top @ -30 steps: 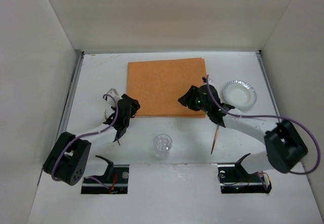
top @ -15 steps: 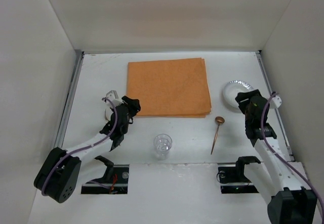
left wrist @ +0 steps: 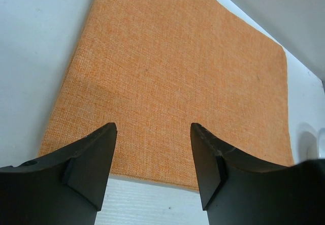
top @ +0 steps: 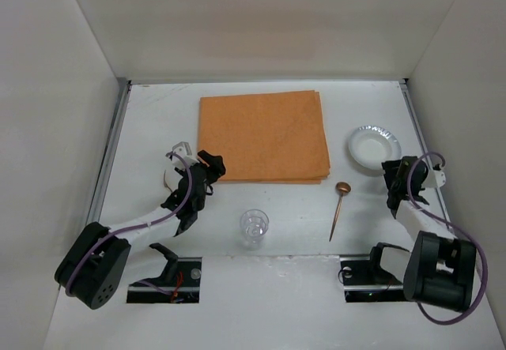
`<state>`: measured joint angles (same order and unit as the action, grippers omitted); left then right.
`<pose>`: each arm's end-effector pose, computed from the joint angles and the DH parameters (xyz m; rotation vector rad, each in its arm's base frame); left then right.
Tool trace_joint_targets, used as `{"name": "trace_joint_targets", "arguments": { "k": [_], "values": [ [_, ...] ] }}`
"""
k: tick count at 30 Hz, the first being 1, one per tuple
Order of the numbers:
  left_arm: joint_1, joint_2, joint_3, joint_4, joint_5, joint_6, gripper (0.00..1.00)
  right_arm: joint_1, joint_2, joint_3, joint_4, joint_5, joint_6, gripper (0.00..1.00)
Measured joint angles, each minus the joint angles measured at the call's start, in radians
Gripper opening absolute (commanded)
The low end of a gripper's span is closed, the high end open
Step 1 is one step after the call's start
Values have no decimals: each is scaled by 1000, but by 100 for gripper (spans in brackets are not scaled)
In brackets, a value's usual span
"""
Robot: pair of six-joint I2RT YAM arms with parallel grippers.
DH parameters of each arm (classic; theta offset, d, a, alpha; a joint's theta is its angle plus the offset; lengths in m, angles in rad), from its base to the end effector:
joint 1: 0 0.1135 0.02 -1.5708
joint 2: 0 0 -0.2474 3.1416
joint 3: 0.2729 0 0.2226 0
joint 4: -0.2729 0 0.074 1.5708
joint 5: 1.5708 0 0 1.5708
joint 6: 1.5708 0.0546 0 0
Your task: Set the dinner table for one person
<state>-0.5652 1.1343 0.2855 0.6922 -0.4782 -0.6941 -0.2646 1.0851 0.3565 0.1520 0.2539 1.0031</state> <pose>0.2018 -0.0983 0.1974 -0.4631 1.6747 -0.5208 0.1998 -0.0684 0.1652 1.3777 1.6258 0.1632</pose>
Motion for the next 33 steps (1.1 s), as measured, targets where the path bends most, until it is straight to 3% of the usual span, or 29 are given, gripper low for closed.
{"name": "trace_joint_targets", "arguments": {
  "k": [10, 21, 27, 33],
  "values": [
    [0, 0, 0, 0, -1, 3, 58, -10, 298, -10, 318, -116, 90, 58],
    [0, 6, 0, 12, -1, 3, 57, -43, 493, -70, 679, -201, 211, 22],
    [-3, 8, 0, 20, -1, 3, 57, -57, 493, -117, 753, -237, 251, 17],
    [-5, 16, 0, 23, 0, 3, 57, -56, 341, -137, 650, -240, 220, 15]
  ]
}}
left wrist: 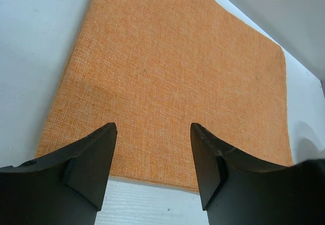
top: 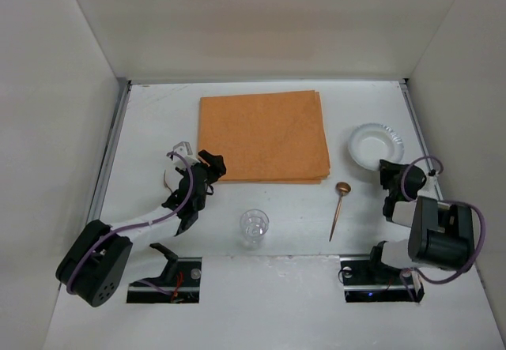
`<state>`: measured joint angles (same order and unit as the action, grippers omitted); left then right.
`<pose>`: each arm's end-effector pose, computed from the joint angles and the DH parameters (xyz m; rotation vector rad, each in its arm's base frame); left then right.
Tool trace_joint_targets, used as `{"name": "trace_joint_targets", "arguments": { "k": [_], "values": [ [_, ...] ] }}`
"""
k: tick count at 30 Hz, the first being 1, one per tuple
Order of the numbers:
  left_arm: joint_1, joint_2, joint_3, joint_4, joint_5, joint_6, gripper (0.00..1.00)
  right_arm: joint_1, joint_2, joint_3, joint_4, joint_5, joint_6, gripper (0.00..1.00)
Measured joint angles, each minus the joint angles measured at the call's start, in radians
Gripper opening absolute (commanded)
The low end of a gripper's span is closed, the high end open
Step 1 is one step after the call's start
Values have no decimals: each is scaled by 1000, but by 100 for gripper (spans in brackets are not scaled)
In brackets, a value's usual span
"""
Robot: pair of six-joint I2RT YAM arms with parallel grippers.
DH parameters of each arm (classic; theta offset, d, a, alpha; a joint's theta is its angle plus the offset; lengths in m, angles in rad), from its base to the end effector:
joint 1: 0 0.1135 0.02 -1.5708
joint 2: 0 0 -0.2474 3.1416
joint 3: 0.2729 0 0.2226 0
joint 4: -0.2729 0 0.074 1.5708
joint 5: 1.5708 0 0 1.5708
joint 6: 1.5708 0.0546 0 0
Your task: Set the dinner table for one person
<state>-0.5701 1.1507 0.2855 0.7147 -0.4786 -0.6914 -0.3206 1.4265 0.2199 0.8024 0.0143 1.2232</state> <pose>0.2029 -0.1002 0.1968 -0.4578 1.6709 -0.5257 0.2228 -0.0748 0.1288 1.4158 1.4409 0.5684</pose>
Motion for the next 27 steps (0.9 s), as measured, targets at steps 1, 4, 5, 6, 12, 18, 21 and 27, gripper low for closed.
{"name": "trace_joint_targets", "arguments": {
  "k": [1, 4, 5, 6, 12, 18, 21, 27],
  "values": [
    [0, 0, 0, 0, 0, 0, 57, 4, -41, 1, -24, 0, -10, 15],
    [1, 0, 0, 0, 0, 0, 57, 42, -148, 29, -112, 12, -49, 15],
    [1, 0, 0, 0, 0, 0, 57, 67, -172, 51, -145, 13, -68, 15],
    [1, 0, 0, 0, 0, 0, 57, 98, -187, 79, -172, 14, -85, 15],
    [10, 0, 0, 0, 0, -2, 56, 369, -153, 305, -274, -1, -164, 14],
    [29, -2, 0, 0, 0, -10, 56, 584, 93, 538, -274, -47, -168, 14],
    [35, -4, -3, 0, 0, -17, 56, 655, 235, 640, -288, -79, -160, 14],
    [40, -4, -5, -1, 0, -22, 56, 752, 430, 792, -359, -119, -145, 15]
  ]
}}
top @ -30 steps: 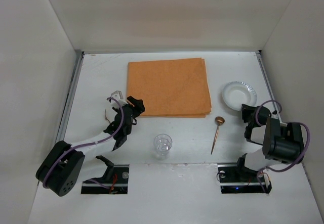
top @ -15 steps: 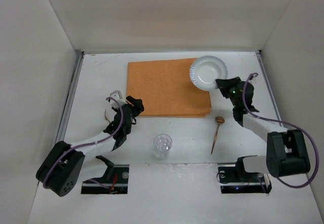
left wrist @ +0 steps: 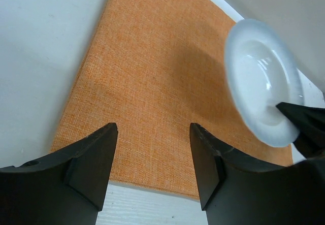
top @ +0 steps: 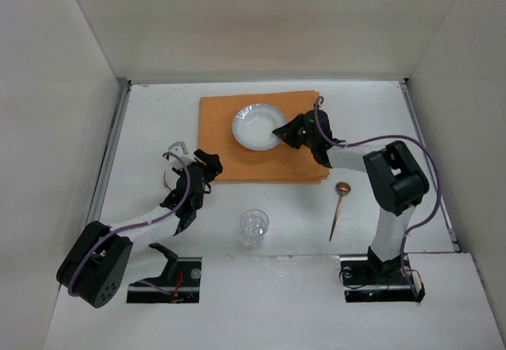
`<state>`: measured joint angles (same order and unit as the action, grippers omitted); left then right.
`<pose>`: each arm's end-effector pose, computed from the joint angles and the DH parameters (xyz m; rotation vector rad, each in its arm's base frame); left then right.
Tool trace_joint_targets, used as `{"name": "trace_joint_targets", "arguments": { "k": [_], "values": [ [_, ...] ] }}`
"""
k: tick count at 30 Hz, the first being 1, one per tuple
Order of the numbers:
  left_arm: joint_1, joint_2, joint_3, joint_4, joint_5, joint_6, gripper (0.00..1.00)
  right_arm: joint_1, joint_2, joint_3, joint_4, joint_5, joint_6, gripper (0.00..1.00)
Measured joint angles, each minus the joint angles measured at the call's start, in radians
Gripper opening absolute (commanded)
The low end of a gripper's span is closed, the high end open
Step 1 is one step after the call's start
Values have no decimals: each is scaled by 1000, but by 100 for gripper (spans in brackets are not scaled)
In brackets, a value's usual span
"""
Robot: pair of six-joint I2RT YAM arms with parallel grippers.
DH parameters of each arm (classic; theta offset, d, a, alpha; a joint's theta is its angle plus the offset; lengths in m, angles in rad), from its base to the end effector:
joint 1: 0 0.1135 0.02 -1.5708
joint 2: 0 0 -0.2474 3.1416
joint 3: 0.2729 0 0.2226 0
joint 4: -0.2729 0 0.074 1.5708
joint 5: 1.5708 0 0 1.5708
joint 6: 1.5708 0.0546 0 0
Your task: Set the dinner table for one person
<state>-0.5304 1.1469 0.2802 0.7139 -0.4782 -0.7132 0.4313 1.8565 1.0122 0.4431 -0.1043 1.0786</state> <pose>0.2057 -0.0915 0.1958 -0.5081 1.6569 -0.5115 0.3565 0.1703 0.1804 0.6090 2.0473 1.0496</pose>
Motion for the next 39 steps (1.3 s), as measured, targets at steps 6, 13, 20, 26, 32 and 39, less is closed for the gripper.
{"name": "trace_joint_targets", "arguments": {
  "k": [6, 13, 20, 26, 32, 39],
  "values": [
    [0, 0, 0, 0, 6, -2, 56, 7, 106, 97, -46, -17, 6, 15],
    [1, 2, 0, 0, 11, -2, 56, 2, 123, 124, -102, -3, 15, 17],
    [2, 4, 0, 0, 17, -3, 56, 2, 150, 136, -138, -1, 23, 35],
    [3, 4, 0, 0, 19, -4, 56, 2, 149, 137, -138, -1, 23, 52],
    [8, 4, 0, 0, 22, -6, 56, 2, 71, 85, -165, 12, -22, 62],
    [9, 4, 0, 0, 23, -8, 56, 7, -167, -108, -208, 55, -109, 62]
  ]
}}
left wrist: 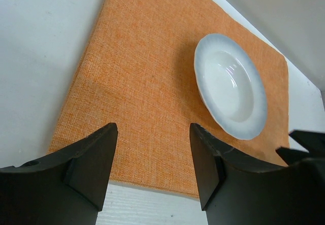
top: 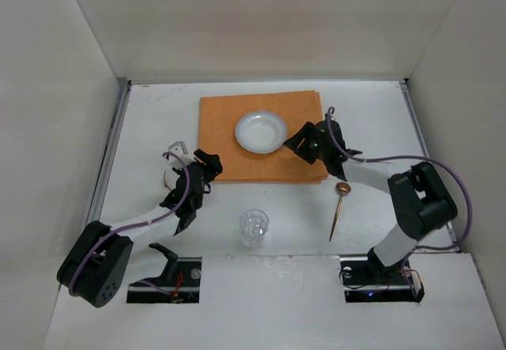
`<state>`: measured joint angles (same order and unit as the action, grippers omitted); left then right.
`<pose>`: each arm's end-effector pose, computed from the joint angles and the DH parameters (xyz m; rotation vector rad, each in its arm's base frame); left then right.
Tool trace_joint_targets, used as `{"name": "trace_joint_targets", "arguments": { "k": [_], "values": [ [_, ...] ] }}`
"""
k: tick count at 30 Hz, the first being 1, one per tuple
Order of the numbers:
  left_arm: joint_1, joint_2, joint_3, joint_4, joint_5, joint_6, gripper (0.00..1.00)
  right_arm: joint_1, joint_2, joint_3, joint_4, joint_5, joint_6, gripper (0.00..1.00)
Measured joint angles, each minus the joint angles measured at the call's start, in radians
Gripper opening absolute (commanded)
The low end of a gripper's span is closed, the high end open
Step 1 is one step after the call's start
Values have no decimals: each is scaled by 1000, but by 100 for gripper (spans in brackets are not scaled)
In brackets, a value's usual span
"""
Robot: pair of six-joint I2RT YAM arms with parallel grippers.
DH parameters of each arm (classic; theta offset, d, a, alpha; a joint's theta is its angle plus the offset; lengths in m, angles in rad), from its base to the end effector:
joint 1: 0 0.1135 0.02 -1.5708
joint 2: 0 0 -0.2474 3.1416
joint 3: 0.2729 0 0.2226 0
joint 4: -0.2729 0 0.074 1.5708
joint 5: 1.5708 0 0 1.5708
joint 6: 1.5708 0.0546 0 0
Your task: Set the dinner table for one person
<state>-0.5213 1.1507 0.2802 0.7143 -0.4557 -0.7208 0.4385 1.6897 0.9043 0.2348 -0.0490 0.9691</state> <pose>0.2068 -0.0910 0.1950 -0.5064 1.6641 -0.5270 0.3184 0.1522 0.1828 0.5604 2.1802 0.8570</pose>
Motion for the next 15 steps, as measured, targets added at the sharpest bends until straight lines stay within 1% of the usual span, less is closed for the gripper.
{"name": "trace_joint_targets", "arguments": {
  "k": [1, 2, 4, 5, 6, 8, 9, 10, 13, 14, 15],
  "values": [
    [0, 0, 0, 0, 0, -1, 56, 5, -43, -37, -10, 8, -17, 55],
    [0, 0, 0, 0, 1, -2, 55, 12, -86, -69, -26, 10, -36, 47],
    [-2, 0, 0, 0, 2, -2, 53, 39, -177, -117, -78, 14, -79, 23],
    [-2, 0, 0, 0, 2, -2, 52, 62, -220, -129, -113, 17, -104, 13],
    [-2, 0, 0, 0, 3, -2, 50, 90, -261, -131, -149, 18, -130, 10],
    [-2, 0, 0, 0, 5, -2, 48, 167, -332, -122, -220, 27, -189, 11],
    [-3, 0, 0, 0, 6, -2, 48, 210, -357, -111, -258, 31, -218, 14],
    [-4, 0, 0, 0, 6, -2, 47, 257, -376, -95, -293, 39, -250, 19],
    [-7, 0, 0, 0, 8, -2, 47, 391, -395, -47, -382, 71, -336, 42],
    [-7, 0, 0, 0, 9, -2, 47, 431, -394, -34, -404, 77, -361, 48],
    [-7, 0, 0, 0, 10, -2, 47, 469, -391, -25, -425, 85, -390, 51]
  ]
}}
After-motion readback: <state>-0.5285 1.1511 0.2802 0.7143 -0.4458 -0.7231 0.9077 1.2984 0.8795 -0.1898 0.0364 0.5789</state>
